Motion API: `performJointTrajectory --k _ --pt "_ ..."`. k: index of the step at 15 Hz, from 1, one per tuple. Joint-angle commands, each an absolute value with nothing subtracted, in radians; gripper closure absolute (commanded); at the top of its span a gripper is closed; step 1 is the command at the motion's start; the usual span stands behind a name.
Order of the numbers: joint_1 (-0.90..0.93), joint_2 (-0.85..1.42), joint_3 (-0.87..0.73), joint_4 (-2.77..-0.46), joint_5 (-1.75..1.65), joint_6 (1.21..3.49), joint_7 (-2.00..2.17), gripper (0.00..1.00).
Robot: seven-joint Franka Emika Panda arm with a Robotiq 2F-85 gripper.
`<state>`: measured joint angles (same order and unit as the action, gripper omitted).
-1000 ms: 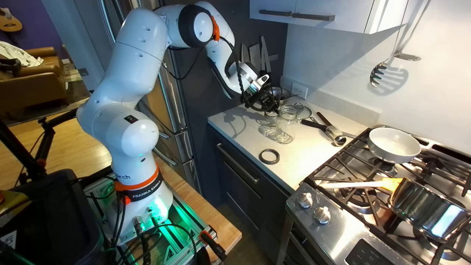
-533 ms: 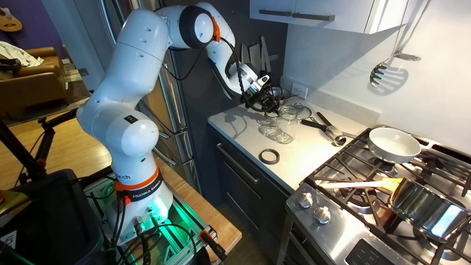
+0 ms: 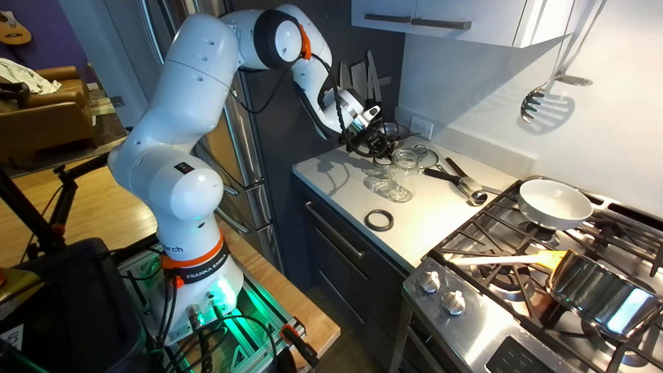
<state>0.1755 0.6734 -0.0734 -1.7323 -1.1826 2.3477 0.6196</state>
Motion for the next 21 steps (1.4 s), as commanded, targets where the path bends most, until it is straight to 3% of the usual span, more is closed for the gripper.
performJointTrajectory --k 1,17,18,21 --pt "0.156 0.696 -0.047 -1.7 -1.15 2.323 0.576 0.99" --pt "0.163 0.717 -0.051 -1.677 -1.141 2.3 0.54 0.99" --pt "0.164 0.718 -0.051 -1.676 -1.141 2.297 0.542 0.73" --pt "0.164 0.717 -0.051 -1.673 -1.141 2.291 0.545 0.56"
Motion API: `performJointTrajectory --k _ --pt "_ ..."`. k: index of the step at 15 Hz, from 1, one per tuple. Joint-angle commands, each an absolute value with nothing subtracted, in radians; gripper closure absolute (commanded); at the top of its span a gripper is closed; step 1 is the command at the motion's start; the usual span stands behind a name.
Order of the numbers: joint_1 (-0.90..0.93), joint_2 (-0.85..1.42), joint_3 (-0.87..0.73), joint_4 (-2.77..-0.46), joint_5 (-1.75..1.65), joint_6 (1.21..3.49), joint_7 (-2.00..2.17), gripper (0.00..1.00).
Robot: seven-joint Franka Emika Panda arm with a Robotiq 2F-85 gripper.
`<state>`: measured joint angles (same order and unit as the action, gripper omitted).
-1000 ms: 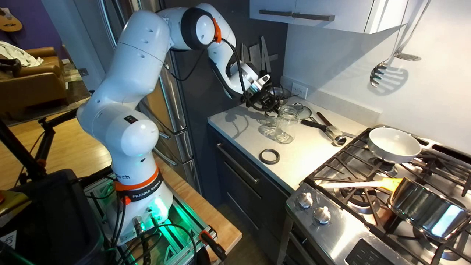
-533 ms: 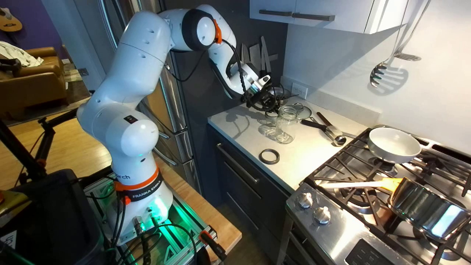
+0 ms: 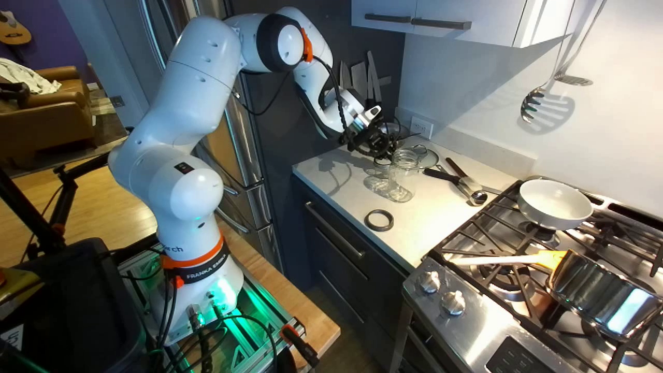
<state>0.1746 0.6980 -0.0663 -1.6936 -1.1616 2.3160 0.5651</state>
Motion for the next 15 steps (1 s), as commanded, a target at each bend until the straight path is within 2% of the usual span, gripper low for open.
performJointTrajectory --k 1,5,8,11,12,15 --pt "0.164 0.716 -0.051 -1.673 -1.142 2.291 0.548 0.47" --pt "0.163 0.716 -0.051 -1.671 -1.141 2.293 0.549 0.19" --pt "0.161 0.715 -0.051 -1.667 -1.139 2.295 0.55 0.16" --pt "0.157 0.712 -0.052 -1.662 -1.137 2.298 0.552 0.27" --pt "0.155 0.71 -0.052 -1.661 -1.135 2.299 0.553 0.23" --pt "0.151 0.706 -0.053 -1.656 -1.128 2.302 0.555 0.2"
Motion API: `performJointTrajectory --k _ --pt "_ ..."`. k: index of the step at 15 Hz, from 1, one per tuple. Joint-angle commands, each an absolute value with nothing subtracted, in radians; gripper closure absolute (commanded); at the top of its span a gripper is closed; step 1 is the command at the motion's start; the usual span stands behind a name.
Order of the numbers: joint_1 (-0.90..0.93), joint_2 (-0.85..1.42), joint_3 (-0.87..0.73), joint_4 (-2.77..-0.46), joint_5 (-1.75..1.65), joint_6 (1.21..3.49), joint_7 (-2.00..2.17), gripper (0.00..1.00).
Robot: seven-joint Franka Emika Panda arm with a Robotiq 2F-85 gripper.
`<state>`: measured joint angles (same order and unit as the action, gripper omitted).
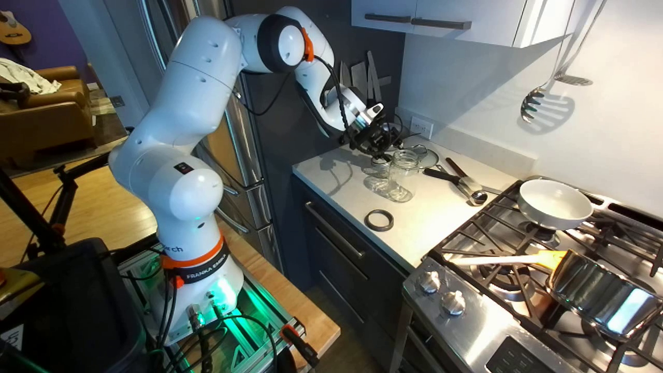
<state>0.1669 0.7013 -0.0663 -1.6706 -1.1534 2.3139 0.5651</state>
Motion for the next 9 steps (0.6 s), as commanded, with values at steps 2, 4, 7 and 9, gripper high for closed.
performJointTrajectory --k 2,4,7,9 --pt "0.15 0.705 -0.055 -1.652 -1.122 2.302 0.555 0.19" --pt "0.149 0.704 -0.056 -1.65 -1.115 2.299 0.555 0.18" --pt "0.148 0.702 -0.059 -1.65 -1.103 2.297 0.557 0.16" --pt "0.147 0.7 -0.061 -1.65 -1.095 2.295 0.558 0.14"
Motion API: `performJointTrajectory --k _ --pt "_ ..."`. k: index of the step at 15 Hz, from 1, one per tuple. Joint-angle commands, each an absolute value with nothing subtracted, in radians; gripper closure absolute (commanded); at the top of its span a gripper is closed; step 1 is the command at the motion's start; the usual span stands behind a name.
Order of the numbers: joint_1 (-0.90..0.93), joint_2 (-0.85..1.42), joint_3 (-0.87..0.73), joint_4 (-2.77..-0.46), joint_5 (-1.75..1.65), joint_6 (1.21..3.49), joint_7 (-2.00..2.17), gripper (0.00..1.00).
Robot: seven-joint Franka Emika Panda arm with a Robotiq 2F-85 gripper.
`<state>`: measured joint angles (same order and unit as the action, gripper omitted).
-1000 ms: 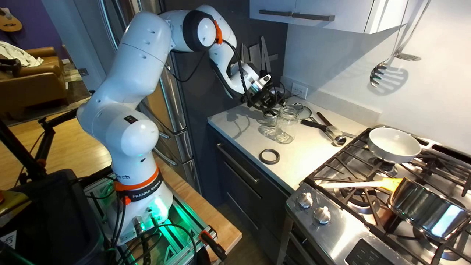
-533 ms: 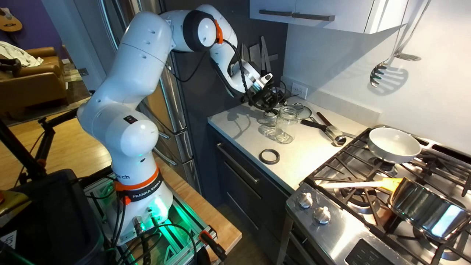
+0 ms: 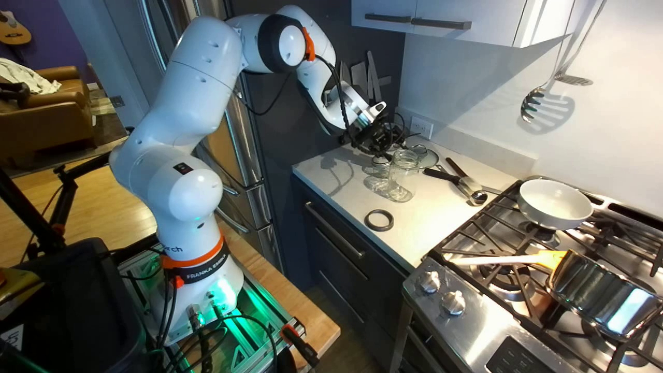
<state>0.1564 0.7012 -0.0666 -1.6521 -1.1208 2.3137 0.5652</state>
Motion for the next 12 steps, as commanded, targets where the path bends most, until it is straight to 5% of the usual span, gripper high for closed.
performJointTrajectory --k 1,12 --pt "0.145 0.699 -0.061 -1.65 -1.09 2.295 0.557 0.14" --pt "0.144 0.686 -0.066 -1.653 -1.052 2.246 0.555 0.01"
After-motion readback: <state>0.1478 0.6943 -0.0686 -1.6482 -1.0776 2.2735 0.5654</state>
